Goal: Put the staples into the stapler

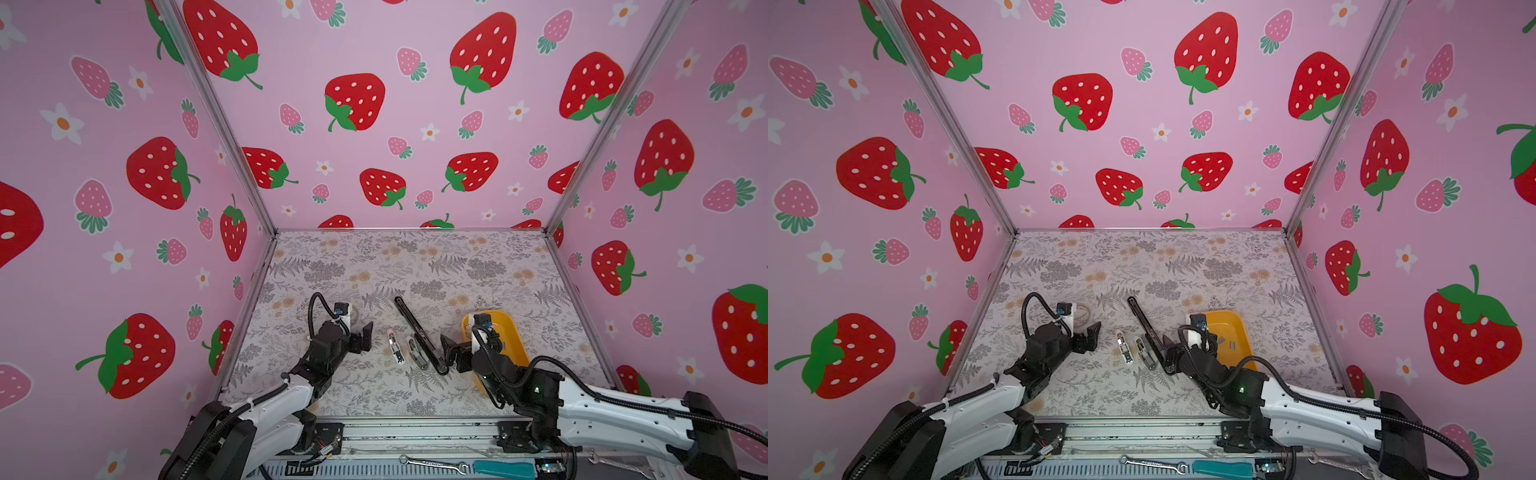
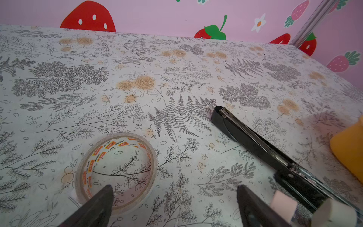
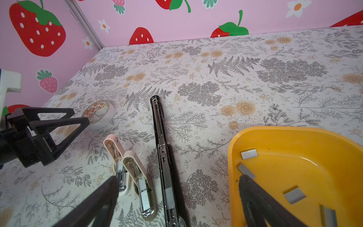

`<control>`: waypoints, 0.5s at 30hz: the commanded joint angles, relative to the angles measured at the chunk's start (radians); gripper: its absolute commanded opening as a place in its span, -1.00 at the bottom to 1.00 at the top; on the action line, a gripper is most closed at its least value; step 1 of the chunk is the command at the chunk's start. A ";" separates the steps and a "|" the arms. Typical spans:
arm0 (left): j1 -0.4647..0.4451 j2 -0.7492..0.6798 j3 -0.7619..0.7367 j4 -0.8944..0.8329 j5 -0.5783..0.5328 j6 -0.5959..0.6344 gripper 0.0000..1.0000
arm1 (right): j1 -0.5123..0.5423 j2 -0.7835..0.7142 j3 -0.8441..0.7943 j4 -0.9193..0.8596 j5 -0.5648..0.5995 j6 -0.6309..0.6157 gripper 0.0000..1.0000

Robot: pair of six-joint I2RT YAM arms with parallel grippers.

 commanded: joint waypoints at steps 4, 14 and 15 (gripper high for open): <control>-0.006 0.001 0.038 0.015 -0.019 0.006 0.98 | -0.004 -0.167 -0.031 -0.014 0.054 0.048 0.99; -0.007 0.005 0.041 0.015 -0.021 0.007 0.98 | -0.034 -0.377 -0.123 -0.044 0.112 -0.047 0.99; -0.007 0.006 0.041 0.015 -0.021 0.006 0.98 | -0.054 -0.343 -0.088 -0.111 0.119 -0.014 0.99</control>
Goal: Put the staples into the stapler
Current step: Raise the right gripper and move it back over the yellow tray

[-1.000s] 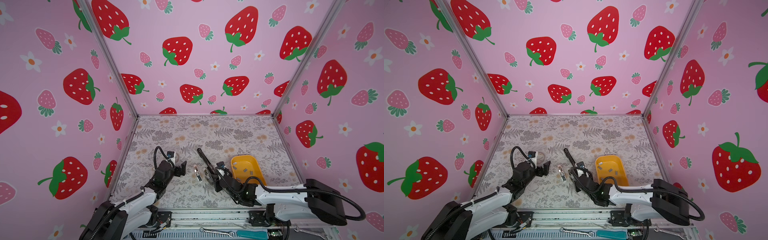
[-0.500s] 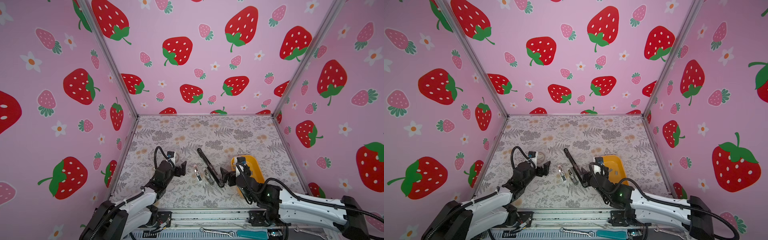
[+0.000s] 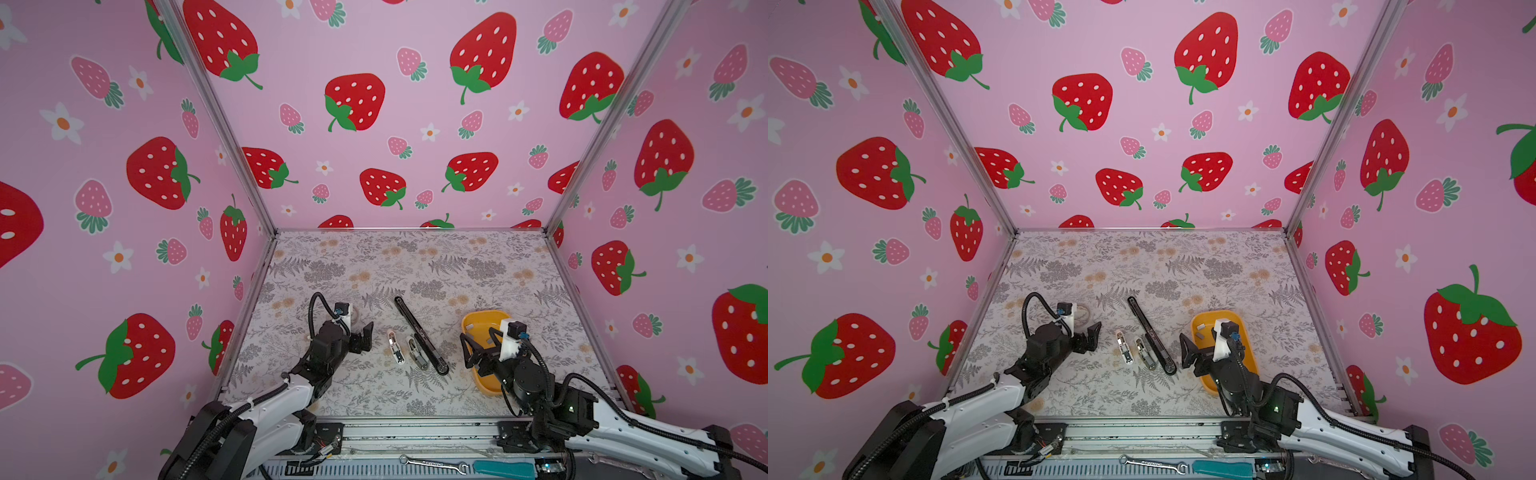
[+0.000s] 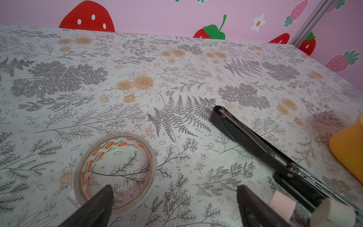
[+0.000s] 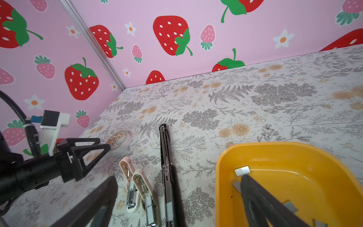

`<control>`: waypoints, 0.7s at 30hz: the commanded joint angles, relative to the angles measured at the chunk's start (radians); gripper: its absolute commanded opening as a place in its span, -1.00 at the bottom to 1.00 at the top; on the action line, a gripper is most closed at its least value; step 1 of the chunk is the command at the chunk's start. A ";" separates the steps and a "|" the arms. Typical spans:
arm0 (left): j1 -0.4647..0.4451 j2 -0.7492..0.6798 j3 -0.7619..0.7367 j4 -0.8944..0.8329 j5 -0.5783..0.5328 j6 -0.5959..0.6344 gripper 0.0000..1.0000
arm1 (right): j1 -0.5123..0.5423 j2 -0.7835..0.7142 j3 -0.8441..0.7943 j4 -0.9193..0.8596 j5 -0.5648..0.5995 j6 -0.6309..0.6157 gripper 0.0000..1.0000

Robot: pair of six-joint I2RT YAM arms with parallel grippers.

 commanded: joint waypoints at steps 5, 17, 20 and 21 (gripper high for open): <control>-0.005 0.000 0.039 0.014 -0.020 0.005 0.98 | -0.194 0.318 0.238 -0.405 0.007 0.184 0.99; -0.006 -0.002 0.042 0.012 -0.032 0.011 0.97 | -0.555 0.410 0.122 -0.191 -0.355 0.054 0.61; -0.006 -0.004 0.046 0.015 -0.041 0.019 0.98 | -0.627 0.446 0.119 -0.158 -0.405 0.031 0.34; -0.006 -0.005 0.047 0.017 -0.047 0.020 0.98 | -0.643 0.468 0.119 -0.142 -0.430 0.020 0.28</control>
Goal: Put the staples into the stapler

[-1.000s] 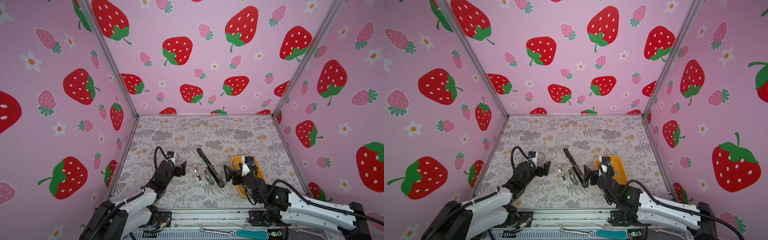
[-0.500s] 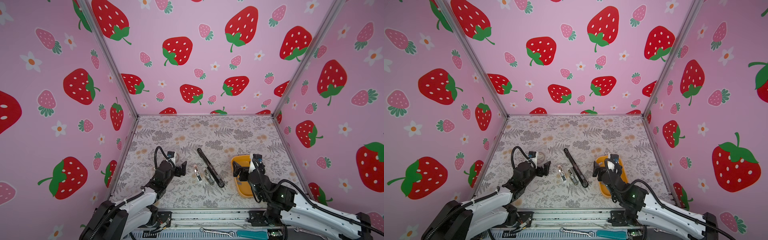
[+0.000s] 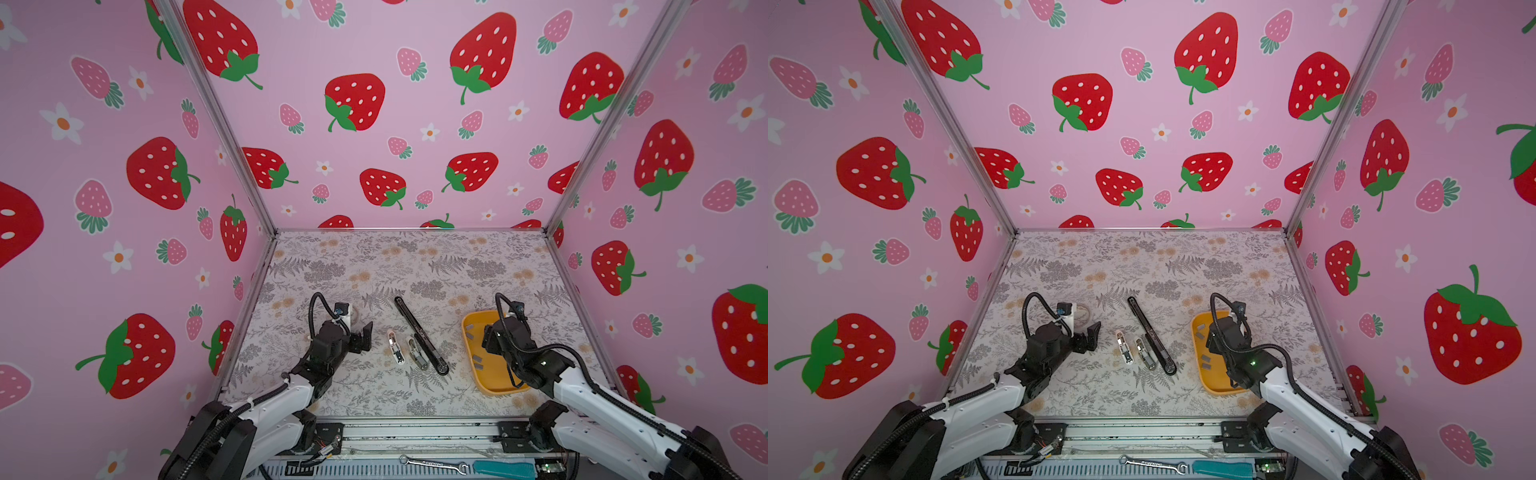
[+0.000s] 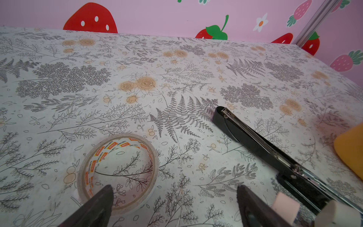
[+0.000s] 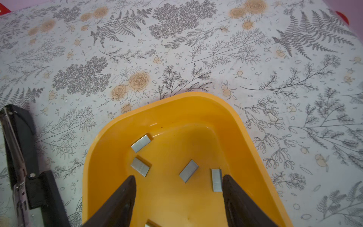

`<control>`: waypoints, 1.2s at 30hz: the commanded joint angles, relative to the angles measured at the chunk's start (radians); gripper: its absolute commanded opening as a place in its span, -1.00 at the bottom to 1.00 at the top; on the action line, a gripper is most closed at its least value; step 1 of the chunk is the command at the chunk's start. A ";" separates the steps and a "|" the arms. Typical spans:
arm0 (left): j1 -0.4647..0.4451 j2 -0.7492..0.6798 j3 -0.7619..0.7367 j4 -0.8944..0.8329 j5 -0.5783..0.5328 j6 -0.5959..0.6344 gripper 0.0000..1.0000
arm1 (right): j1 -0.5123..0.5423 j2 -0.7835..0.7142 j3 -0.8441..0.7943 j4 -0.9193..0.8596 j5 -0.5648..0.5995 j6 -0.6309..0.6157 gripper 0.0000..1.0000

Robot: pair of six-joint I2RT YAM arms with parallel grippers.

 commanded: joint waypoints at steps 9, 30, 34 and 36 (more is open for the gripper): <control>-0.004 0.072 0.085 0.066 -0.074 0.037 0.98 | -0.088 0.257 0.002 0.246 -0.221 -0.008 0.05; -0.001 0.159 0.141 0.063 -0.102 0.060 0.98 | -0.074 0.381 0.043 0.272 -0.319 -0.049 -0.05; -0.002 0.162 0.142 0.062 -0.094 0.059 0.98 | -0.069 0.421 0.050 0.295 -0.323 -0.046 -0.05; -0.001 0.160 0.142 0.061 -0.094 0.059 0.98 | -0.066 0.442 0.053 0.296 -0.319 -0.045 -0.07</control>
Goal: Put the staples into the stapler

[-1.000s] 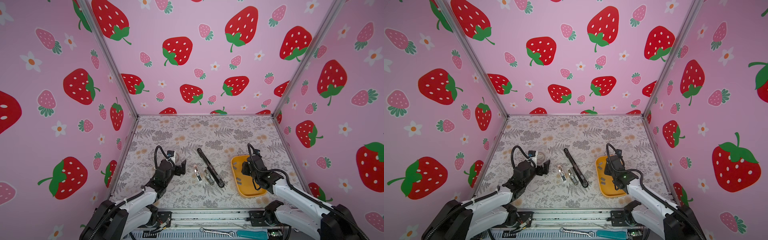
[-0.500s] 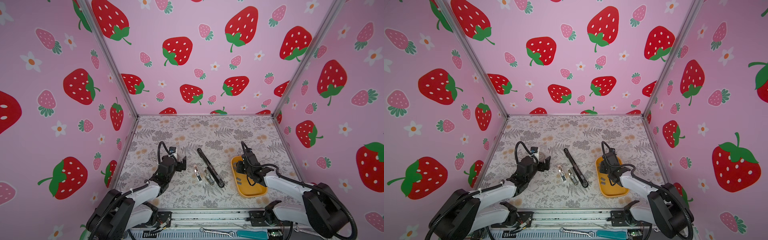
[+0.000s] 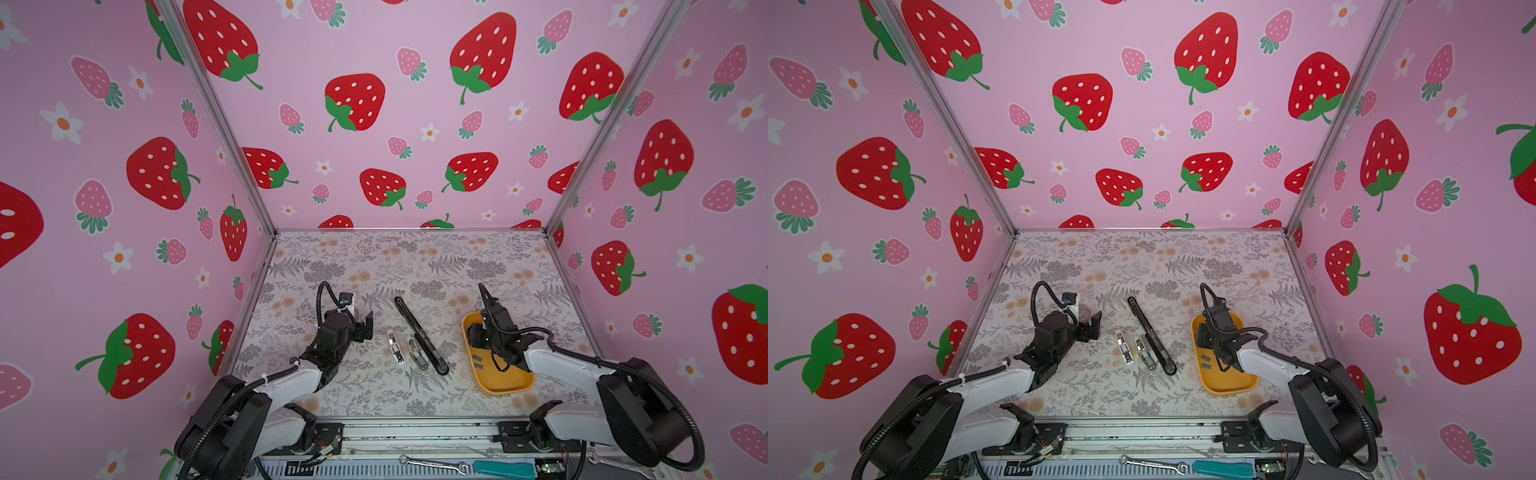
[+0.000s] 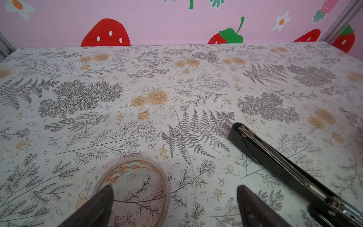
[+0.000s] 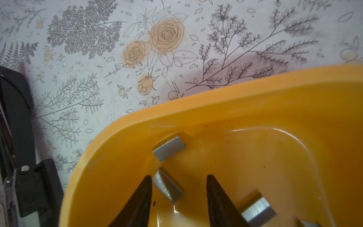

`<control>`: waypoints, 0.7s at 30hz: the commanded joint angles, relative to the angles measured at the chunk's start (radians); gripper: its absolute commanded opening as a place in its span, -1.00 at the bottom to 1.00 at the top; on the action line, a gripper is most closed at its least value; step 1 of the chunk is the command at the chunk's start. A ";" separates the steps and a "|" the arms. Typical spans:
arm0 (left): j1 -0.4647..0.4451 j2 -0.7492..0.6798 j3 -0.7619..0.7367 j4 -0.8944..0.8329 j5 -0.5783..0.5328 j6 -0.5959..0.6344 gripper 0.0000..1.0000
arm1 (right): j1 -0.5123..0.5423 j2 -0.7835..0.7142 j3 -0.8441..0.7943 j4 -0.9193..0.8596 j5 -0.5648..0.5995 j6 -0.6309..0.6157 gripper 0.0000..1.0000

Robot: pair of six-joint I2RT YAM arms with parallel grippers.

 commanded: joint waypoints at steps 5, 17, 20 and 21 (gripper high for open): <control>-0.002 -0.001 0.035 0.013 -0.008 0.006 0.98 | 0.015 0.066 0.030 -0.017 0.039 -0.007 -0.13; -0.002 0.002 0.038 0.005 -0.002 0.006 0.98 | 0.016 0.006 0.001 -0.121 0.123 0.007 -0.31; -0.002 -0.003 0.036 0.003 0.002 0.004 0.98 | 0.016 -0.006 -0.007 -0.129 0.119 0.014 -0.36; -0.003 -0.004 0.035 0.006 0.002 0.004 0.98 | 0.016 -0.012 -0.007 -0.124 0.110 0.012 -0.37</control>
